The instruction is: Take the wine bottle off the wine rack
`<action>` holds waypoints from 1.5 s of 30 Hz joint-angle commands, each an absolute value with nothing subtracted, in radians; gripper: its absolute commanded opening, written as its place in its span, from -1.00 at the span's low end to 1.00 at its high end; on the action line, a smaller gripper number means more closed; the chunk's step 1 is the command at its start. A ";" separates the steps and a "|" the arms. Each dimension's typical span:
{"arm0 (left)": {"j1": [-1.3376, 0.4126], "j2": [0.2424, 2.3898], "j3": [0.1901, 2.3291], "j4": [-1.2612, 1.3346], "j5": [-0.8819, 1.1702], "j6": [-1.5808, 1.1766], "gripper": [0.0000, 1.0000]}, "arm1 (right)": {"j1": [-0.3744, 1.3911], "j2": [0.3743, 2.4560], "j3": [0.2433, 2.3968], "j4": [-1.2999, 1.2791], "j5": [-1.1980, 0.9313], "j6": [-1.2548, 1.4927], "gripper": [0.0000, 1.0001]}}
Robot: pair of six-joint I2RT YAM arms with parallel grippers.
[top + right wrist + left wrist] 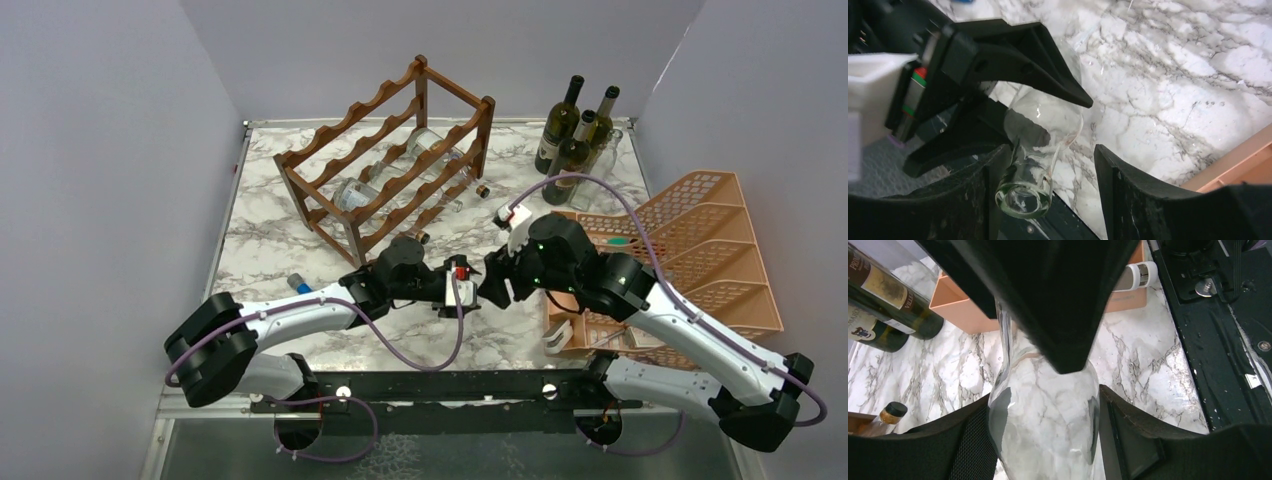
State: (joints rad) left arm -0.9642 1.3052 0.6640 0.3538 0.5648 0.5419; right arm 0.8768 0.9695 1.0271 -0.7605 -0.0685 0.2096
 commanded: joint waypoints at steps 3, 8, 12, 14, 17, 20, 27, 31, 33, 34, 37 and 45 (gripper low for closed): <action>-0.970 1.304 0.694 0.439 0.491 0.499 -0.32 | 0.874 0.881 1.021 -0.644 0.091 0.363 0.45; -0.970 1.310 0.693 0.496 0.455 0.433 -0.32 | 0.874 0.840 0.987 -0.591 0.096 0.422 0.48; -0.970 1.326 0.698 0.520 0.439 0.385 -0.30 | 0.874 0.848 0.950 -0.531 0.066 0.441 0.48; -0.971 1.337 0.705 0.521 0.430 0.365 -0.30 | 0.874 0.867 0.937 -0.505 0.054 0.439 0.48; -0.971 1.345 0.710 0.526 0.434 0.349 -0.30 | 0.874 0.907 0.931 -0.477 0.051 0.429 0.48; -0.971 1.345 0.712 0.526 0.436 0.344 -0.30 | 0.874 0.938 0.933 -0.461 0.063 0.432 0.33; -0.971 1.334 0.712 0.527 0.439 0.338 -0.30 | 0.874 0.951 0.906 -0.444 0.086 0.446 0.03; -0.971 1.333 0.714 0.530 0.445 0.332 -0.30 | 0.874 0.951 0.886 -0.453 0.093 0.454 0.11; -0.970 1.332 0.715 0.532 0.446 0.329 -0.30 | 0.874 0.946 0.875 -0.450 0.096 0.458 0.11; -0.970 1.332 0.715 0.532 0.448 0.328 -0.30 | 0.874 0.944 0.869 -0.450 0.095 0.457 0.11; -0.970 1.328 0.715 0.534 0.449 0.326 -0.30 | 0.874 0.940 0.861 -0.437 0.094 0.459 -0.04; -0.971 1.324 0.720 0.534 0.456 0.304 0.36 | 0.874 0.946 0.891 -0.420 0.096 0.442 -0.72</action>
State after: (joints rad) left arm -0.9642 1.3560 0.6643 0.4313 0.4397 0.3088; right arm 0.8757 0.9463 0.8749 -0.4416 0.0742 0.4435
